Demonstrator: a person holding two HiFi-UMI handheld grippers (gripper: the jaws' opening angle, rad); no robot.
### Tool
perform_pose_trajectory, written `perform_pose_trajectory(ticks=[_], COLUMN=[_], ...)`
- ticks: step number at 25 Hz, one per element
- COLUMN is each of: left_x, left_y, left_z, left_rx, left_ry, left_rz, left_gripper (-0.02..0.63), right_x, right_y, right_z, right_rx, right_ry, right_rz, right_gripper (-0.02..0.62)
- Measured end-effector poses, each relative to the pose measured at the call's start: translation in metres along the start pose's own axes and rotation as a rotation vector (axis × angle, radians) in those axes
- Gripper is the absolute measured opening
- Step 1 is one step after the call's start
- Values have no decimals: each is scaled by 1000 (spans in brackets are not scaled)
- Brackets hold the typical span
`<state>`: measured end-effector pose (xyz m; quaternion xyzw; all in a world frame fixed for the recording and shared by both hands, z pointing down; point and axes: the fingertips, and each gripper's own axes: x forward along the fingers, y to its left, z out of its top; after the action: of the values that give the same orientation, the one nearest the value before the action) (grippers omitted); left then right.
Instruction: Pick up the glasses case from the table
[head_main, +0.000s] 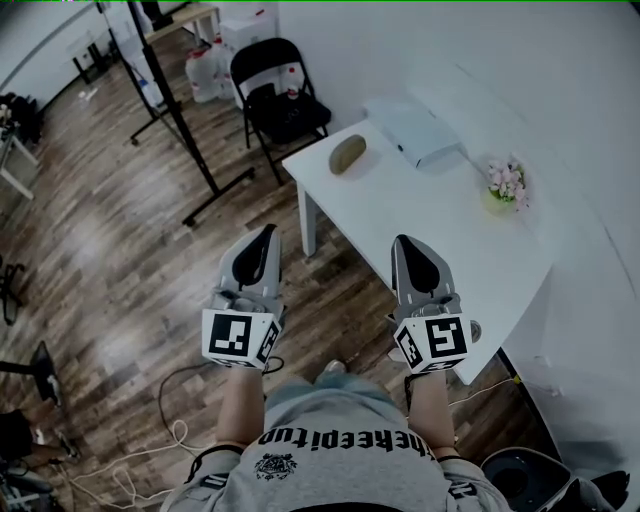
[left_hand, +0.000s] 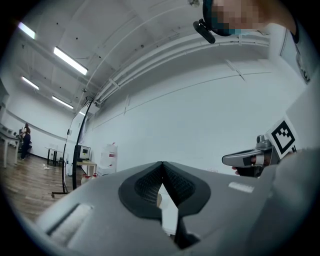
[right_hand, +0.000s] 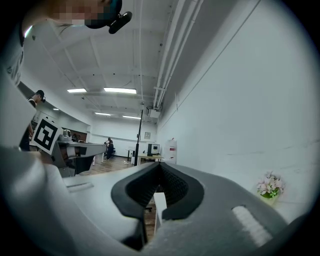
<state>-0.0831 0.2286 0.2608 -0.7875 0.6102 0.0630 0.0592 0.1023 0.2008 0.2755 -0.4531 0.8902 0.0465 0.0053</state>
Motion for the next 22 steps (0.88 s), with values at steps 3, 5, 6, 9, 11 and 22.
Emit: perform_pose_trajectory(ticks=[3,5,6,9,11,22], left_x=[6,10,13,19,23,70], left_y=[-7,-11,-12,-10,-8,13], left_z=[0,-3,-4,-5,-5,-15], left_rx=[9,14,17,21,20,17], left_ry=[0,10,16,20,20,34], left_rz=[12,13,15,25,28,-33], left_gripper=[18,18,18,18,18,18], right_x=[3,6,8,14,18,61], right_y=[-8,-13,-15,-20,-23,-37], right_z=[-3,-6,-7,-9,-11,-14], right_rx=[5,17,23,35,41,41], right_ry=[5,5,4,1,4,13], right_rz=[27,37,42,51,52,12], right_gripper=[3,3,3,3,3,3])
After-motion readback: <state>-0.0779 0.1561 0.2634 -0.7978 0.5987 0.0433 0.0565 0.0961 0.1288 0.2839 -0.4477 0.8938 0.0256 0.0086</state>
